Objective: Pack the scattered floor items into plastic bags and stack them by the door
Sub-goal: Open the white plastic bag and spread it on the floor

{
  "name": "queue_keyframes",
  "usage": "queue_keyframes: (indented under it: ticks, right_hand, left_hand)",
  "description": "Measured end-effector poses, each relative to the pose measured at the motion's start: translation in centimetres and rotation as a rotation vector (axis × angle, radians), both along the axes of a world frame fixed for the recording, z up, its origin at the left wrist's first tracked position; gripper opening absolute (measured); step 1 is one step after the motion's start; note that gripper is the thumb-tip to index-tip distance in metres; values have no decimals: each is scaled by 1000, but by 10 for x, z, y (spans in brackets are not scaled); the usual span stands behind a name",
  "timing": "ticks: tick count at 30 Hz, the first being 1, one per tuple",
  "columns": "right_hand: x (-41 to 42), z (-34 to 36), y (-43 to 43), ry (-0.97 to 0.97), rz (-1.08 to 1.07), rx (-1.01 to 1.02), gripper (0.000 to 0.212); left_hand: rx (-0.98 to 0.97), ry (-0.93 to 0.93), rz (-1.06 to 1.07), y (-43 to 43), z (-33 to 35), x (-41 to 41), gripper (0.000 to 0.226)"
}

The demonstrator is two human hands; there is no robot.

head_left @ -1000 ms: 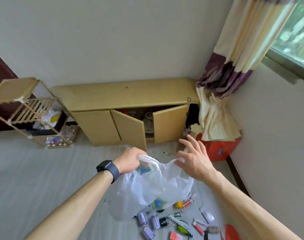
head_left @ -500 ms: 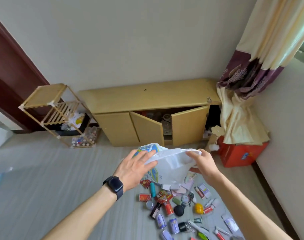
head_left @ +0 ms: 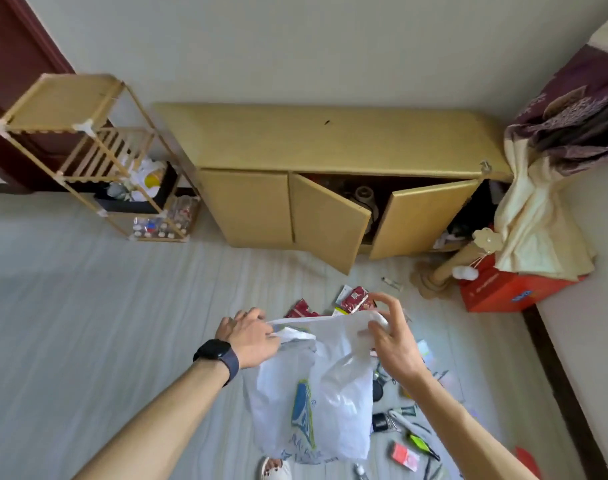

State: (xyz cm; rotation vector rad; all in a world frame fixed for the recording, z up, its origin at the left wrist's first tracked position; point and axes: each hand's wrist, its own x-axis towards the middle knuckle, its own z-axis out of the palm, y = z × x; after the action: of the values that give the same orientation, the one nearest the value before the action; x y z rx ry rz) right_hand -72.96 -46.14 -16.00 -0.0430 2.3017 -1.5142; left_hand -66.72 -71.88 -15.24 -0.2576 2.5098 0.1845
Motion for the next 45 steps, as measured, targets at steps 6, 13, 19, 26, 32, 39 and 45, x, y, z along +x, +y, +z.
queue_keyframes:
  ticks: [6, 13, 19, 26, 32, 39, 45]
  right_hand:
    - [20, -91, -52, 257, 248, 307, 31]
    - [41, -216, -86, 381, 723, 837, 33]
    - [30, -364, -107, 455, 880, 873, 34]
    - [37, -474, -137, 416, 987, 947, 19]
    - [59, -581, -153, 376, 936, 1109, 16]
    - [52, -672, -172, 468, 836, 1048, 44]
    - [39, -706, -178, 556, 823, 1094, 42]
  left_hand:
    - [172, -237, 287, -52, -88, 30, 91]
    - [-289, -335, -158, -62, -220, 64, 31]
    - [-312, -358, -253, -72, -361, 74, 43]
    - [-240, -370, 107, -90, -476, 88, 36]
    - [-419, -213, 419, -111, -556, 107, 59]
    - [-462, -151, 372, -114, -659, 125, 60]
    - [-401, -189, 225, -108, -730, 139, 96]
